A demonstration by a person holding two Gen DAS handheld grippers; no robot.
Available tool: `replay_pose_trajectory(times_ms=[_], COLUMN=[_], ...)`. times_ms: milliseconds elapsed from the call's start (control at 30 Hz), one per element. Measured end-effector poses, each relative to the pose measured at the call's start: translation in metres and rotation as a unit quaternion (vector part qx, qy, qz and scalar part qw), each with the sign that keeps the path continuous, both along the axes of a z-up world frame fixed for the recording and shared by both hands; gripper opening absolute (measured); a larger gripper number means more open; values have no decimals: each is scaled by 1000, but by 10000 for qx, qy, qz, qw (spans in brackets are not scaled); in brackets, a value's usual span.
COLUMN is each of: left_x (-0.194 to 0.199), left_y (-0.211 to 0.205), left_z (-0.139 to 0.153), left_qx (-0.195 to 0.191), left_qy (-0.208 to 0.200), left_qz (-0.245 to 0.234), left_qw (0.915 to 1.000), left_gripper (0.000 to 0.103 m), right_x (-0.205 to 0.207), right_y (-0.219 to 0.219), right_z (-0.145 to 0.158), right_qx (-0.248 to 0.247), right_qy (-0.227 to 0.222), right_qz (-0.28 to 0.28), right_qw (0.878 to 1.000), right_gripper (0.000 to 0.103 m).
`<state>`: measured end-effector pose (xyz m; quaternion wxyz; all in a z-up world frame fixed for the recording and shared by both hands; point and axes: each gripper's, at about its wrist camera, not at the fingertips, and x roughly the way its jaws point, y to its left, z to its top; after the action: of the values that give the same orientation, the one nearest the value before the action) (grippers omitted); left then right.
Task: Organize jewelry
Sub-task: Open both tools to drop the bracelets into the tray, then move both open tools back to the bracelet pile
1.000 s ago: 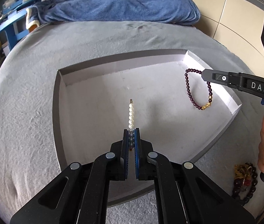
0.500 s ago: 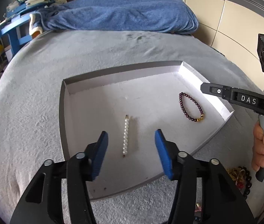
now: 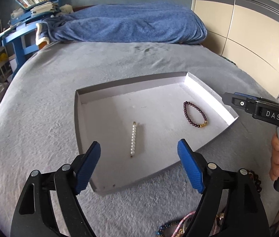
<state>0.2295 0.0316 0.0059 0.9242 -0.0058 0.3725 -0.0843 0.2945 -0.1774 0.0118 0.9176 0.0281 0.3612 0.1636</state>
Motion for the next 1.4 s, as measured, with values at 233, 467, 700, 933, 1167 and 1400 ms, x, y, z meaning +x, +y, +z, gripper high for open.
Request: replay_pose_trajectory(times_ms=[233, 467, 700, 933, 1167, 1400], left_x=[-15, -35, -54, -69, -86, -101], left_y=[6, 6, 4, 0, 5, 10], left_z=[4, 2, -9, -18, -29, -38], left_qx=[5, -62, -31, -6, -45, -43], left_qy=[-32, 1, 128, 227, 402, 521], left_qz=[69, 57, -37, -147, -160, -203], left_qw=[10000, 10000, 9999, 9996, 9991, 9984], left_gripper=[81, 81, 81, 81, 81, 81], right_x=[-15, -35, -51, -70, -96, -122], right_y=[-15, -24, -39, -40, -34, -19], right_z=[0, 0, -7, -17, -28, -39], right_qx=[74, 67, 72, 6, -92, -370], right_qy=[-16, -63, 23, 114, 225, 276], right_qz=[-114, -157, -265, -244, -112, 202], right_qw=[9999, 9998, 9996, 9996, 9996, 9987], right_gripper=[65, 68, 69, 69, 70, 70])
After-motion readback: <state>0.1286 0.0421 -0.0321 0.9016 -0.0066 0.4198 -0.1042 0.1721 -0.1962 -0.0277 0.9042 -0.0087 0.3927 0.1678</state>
